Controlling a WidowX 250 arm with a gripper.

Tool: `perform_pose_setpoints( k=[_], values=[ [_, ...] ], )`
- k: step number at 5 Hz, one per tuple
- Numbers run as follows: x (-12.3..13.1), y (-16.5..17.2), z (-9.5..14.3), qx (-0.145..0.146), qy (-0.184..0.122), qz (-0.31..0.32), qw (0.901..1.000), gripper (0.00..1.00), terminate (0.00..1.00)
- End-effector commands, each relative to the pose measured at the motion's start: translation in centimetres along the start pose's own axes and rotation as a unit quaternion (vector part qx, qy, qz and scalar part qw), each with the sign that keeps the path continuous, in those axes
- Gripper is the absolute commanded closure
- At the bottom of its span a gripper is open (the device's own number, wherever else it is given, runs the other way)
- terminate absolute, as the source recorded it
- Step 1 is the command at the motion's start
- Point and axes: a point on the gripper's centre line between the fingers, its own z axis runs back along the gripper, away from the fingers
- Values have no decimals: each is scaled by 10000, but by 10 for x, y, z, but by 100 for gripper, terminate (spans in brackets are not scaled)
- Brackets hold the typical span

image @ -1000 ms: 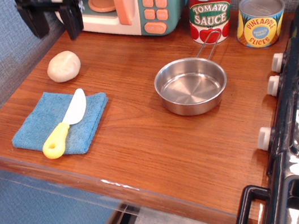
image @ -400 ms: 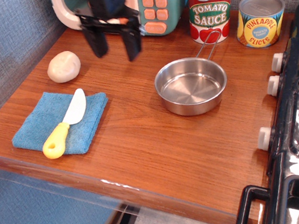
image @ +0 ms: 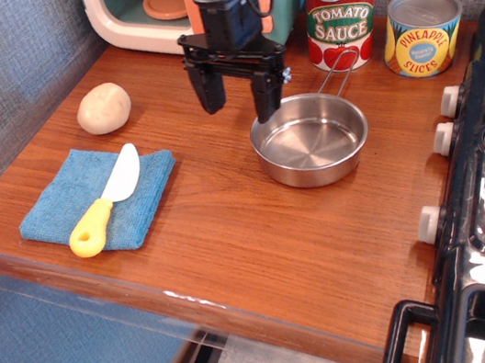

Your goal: Move the pan straight down to the edge of the table

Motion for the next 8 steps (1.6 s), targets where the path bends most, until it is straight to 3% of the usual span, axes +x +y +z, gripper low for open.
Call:
perform_pose_setpoints(
  k=[1,2,3,4,8],
  values=[
    [5,-13,-1,177,-79,-206,9996,0,0],
    [3,-13,-11,273,19,-227,9994,0,0],
    [3,-13,-14,317,-158,-247,9991,0,0],
    [2,-16,-13,437,-482,-206,9977,100,0],
    [0,-21,9,293,-891,-141,9955,100,0]
  ],
)
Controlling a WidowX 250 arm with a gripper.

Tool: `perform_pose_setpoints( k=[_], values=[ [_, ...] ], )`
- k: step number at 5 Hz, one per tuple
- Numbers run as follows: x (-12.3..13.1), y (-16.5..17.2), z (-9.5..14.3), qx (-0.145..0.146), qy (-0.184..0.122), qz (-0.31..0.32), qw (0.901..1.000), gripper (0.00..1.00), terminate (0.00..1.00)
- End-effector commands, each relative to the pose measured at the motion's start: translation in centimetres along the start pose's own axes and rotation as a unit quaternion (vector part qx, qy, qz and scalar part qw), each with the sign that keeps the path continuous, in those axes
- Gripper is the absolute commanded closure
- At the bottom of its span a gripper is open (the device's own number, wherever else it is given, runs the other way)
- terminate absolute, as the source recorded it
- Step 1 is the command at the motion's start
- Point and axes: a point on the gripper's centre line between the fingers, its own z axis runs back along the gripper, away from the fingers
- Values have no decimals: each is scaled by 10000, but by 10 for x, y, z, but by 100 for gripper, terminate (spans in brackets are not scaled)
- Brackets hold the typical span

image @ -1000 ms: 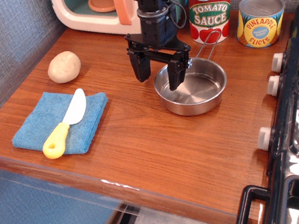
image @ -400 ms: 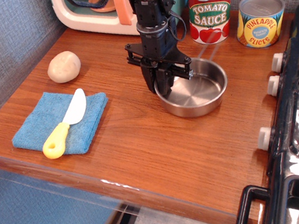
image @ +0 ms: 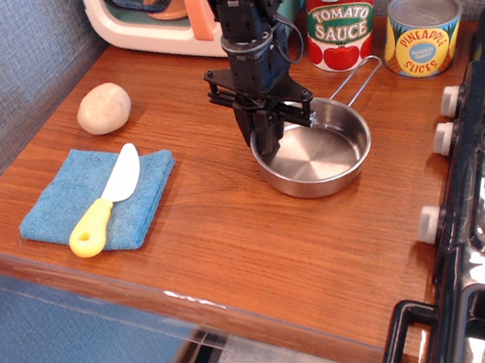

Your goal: Move the pan straight down to the edge of the table

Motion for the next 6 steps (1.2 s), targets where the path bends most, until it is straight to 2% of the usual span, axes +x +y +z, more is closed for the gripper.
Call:
perform_pose_setpoints(
  k=[1,2,3,5,6],
  values=[
    [7,-5,59,-188,-744,158,9969,100,0],
    [-9,-4,72,-320,-838,357,9953,100,0],
    [-33,-1,72,-270,-712,460,9960,100,0],
    [-75,0,46,22,-369,309,9988,100,0],
    [-89,-7,34,-52,-276,225,9994,100,0]
  ],
)
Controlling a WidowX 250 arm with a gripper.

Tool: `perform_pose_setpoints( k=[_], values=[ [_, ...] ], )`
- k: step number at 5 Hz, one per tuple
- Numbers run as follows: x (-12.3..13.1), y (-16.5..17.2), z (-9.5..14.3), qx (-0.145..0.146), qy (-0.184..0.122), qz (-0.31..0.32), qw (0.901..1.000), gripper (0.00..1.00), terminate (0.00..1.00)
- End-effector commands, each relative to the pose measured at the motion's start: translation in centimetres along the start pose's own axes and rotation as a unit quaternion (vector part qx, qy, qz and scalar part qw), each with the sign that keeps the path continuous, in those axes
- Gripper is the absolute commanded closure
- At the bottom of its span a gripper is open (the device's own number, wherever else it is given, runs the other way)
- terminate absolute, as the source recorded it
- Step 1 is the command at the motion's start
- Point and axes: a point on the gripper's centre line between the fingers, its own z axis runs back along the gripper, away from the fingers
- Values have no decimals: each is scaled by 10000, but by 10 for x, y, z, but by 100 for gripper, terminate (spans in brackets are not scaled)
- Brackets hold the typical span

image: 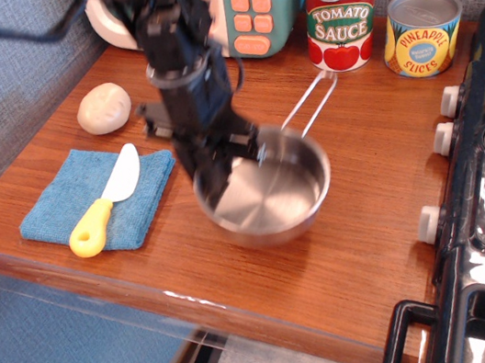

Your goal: Move the pan straight down to the edge of the table

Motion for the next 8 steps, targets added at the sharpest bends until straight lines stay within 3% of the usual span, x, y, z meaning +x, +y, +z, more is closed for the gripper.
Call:
perform_pose_setpoints(
  k=[1,3,4,6,7,8],
  values=[
    [-14,-11,-4,53,-60,-274,9996,100,0],
    [-17,-13,-7,68,-35,-308,9995,100,0],
    [-18,-12,-4,55,-19,-310,9995,0,0],
    [-14,-6,9,-59,-141,-289,9995,0,0],
    [-5,-5,40,-8,-547,-354,9979,0,0],
    [4,4,66,380,-787,-38,9962,0,0]
  ],
)
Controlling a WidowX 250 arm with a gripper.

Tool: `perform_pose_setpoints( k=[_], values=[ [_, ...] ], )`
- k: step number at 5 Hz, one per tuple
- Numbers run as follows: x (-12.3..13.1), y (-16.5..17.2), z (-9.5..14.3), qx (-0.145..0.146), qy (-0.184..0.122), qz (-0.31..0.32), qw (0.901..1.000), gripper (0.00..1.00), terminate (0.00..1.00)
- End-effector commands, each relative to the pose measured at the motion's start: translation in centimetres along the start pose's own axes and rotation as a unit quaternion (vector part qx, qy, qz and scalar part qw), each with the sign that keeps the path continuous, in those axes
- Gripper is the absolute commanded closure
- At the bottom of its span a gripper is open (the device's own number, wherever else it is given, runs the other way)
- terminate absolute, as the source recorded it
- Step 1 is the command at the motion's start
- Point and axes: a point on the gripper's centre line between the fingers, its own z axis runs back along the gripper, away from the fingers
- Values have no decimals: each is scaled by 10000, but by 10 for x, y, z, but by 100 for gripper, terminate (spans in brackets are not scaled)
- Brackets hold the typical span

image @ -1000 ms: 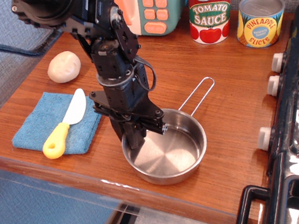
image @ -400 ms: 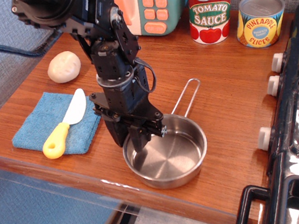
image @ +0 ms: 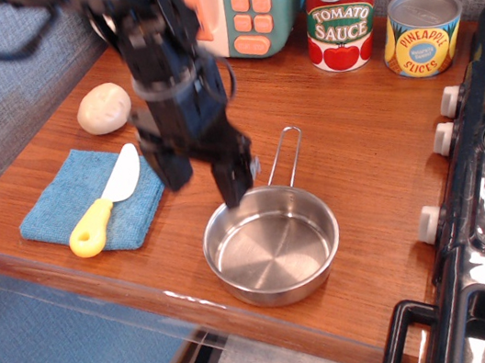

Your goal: Move the pan straight down to the edge of the table

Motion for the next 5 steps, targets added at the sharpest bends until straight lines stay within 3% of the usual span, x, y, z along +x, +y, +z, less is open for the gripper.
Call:
perform_pose_setpoints(
  k=[1,3,4,5],
  values=[
    [22,35,42,435,-406,611,9964,0,0],
    [21,57,34,412,-21,743,9964,0,0],
    [21,57,34,412,-21,743,9964,0,0],
    [21,57,34,412,-21,743,9964,0,100]
  ],
)
